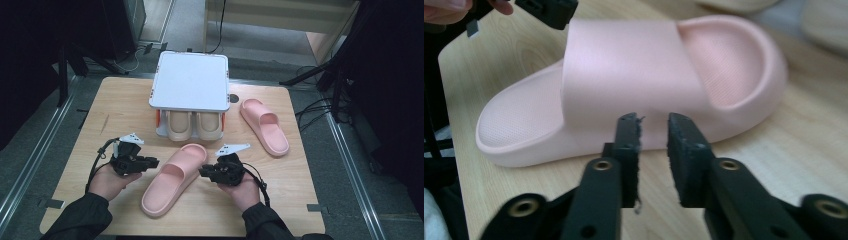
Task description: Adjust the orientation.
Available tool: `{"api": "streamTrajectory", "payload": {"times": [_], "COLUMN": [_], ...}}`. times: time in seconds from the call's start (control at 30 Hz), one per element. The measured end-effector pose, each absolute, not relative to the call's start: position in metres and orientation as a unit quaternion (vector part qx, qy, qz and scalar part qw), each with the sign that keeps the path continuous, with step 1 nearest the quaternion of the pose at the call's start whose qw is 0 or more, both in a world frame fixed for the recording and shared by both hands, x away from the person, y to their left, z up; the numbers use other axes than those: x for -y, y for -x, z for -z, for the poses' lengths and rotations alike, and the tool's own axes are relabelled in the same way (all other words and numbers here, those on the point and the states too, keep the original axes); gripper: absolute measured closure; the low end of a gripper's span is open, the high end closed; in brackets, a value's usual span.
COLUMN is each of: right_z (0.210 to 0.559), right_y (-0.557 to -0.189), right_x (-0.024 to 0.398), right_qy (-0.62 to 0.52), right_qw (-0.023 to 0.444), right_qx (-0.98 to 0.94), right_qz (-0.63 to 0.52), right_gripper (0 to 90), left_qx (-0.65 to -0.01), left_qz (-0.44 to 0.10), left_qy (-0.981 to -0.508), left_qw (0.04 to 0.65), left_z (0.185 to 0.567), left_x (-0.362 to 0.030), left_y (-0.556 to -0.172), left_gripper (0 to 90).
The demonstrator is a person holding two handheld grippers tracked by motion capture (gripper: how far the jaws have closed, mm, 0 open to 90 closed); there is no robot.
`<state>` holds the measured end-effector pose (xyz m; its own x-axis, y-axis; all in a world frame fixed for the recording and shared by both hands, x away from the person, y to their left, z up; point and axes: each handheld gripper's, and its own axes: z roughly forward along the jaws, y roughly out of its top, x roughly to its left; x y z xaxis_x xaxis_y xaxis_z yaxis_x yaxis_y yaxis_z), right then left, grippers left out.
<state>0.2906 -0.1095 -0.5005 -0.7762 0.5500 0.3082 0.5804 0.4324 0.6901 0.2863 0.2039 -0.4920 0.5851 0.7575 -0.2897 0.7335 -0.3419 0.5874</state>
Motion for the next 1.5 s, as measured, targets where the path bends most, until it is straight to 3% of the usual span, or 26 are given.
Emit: {"api": "streamTrajectory", "payload": {"times": [0.77, 1.0, 1.27, 1.5], "right_z": [0.505, 0.503, 0.49, 0.48], "right_y": [-0.303, -0.303, -0.304, -0.314], "right_x": [0.098, 0.102, 0.119, 0.149], "right_qy": [0.33, 0.329, 0.325, 0.347], "right_qw": [0.001, 0.003, -0.009, -0.029], "right_qx": [0.859, 0.859, 0.848, 0.83], "right_qz": [0.39, 0.392, 0.419, 0.435], "right_gripper": [79.6, 77.8, 68.2, 66.5], "left_qx": [-0.431, -0.431, -0.433, -0.431], "left_qz": [0.014, 0.018, 0.011, 0.01], "left_qy": [-0.837, -0.833, -0.824, -0.824], "left_qw": [0.337, 0.346, 0.366, 0.367], "left_z": [0.501, 0.5, 0.49, 0.488], "left_x": [-0.182, -0.187, -0.197, -0.199], "left_y": [-0.275, -0.277, -0.281, -0.289], "left_gripper": [77.3, 63.8, 45.6, 42.4]}}
